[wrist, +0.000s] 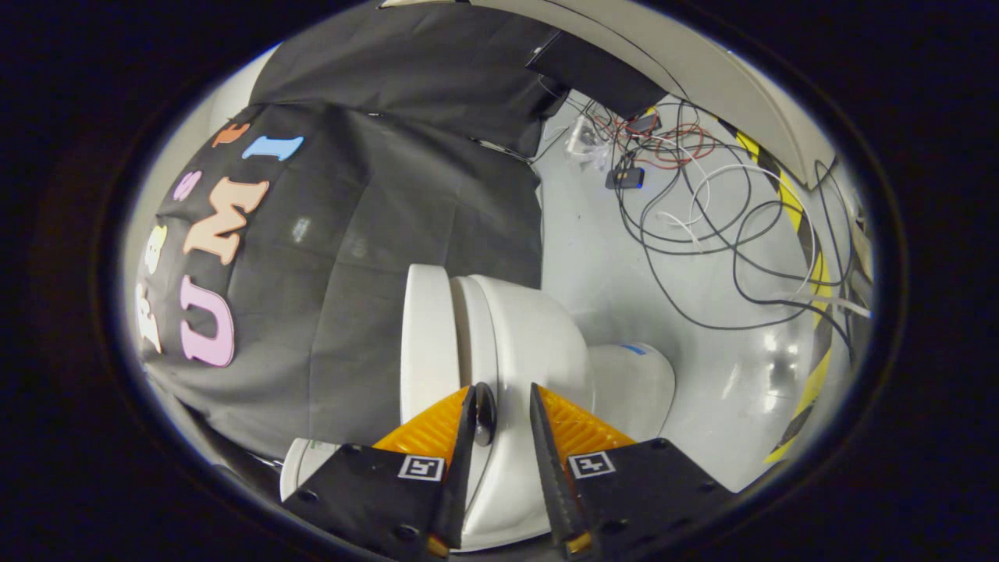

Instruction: Open the toilet lid.

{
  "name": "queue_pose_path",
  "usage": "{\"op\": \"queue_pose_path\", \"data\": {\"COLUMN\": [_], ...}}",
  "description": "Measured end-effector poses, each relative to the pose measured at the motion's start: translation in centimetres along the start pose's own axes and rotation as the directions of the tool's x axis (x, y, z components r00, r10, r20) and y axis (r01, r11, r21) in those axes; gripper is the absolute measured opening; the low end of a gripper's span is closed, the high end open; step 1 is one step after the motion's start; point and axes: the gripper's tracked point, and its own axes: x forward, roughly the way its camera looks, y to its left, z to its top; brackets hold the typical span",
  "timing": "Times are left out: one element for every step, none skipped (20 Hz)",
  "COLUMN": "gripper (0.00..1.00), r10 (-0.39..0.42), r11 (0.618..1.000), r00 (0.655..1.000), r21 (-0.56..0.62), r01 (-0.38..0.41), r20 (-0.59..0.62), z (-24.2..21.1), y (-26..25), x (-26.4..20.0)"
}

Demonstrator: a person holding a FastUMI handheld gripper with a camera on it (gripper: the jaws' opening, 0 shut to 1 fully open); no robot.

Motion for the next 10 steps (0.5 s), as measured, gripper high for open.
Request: {"op": "queue_pose_path", "data": {"gripper": [0.44,0.44,0.44,0.27,0.10,0.10,0.08,0.06,0.04,0.04], "r10": [0.017,0.037,0.054,0.037,0.049,0.050,0.058,0.057,0.058,0.064], "r11": [1.000,0.999,0.998,0.997,0.996,0.997,0.997,0.997,0.998,0.998], "r00": [1.000,0.999,0.998,0.999,0.999,0.999,0.998,0.998,0.998,0.998], "r21": [0.008,0.013,0.042,0.063,0.071,0.065,0.053,0.043,0.029,0.011], "r01": [-0.017,-0.036,-0.053,-0.036,-0.049,-0.050,-0.059,-0.059,-0.059,-0.065], "r20": [-0.012,-0.030,-0.026,-0.022,-0.005,0.008,0.026,0.029,0.030,0.027], "z": [-0.4,-0.8,-1.6,-1.0,-0.7,-0.5,-0.3,-0.3,-0.2,-0.2], "y": [0.4,0.8,1.0,0.7,1.0,1.0,1.2,1.5,1.6,2.0], "x": [0.0,-0.1,0.0,-0.8,0.3,0.4,0.2,0.1,-0.1,-0.1]}}
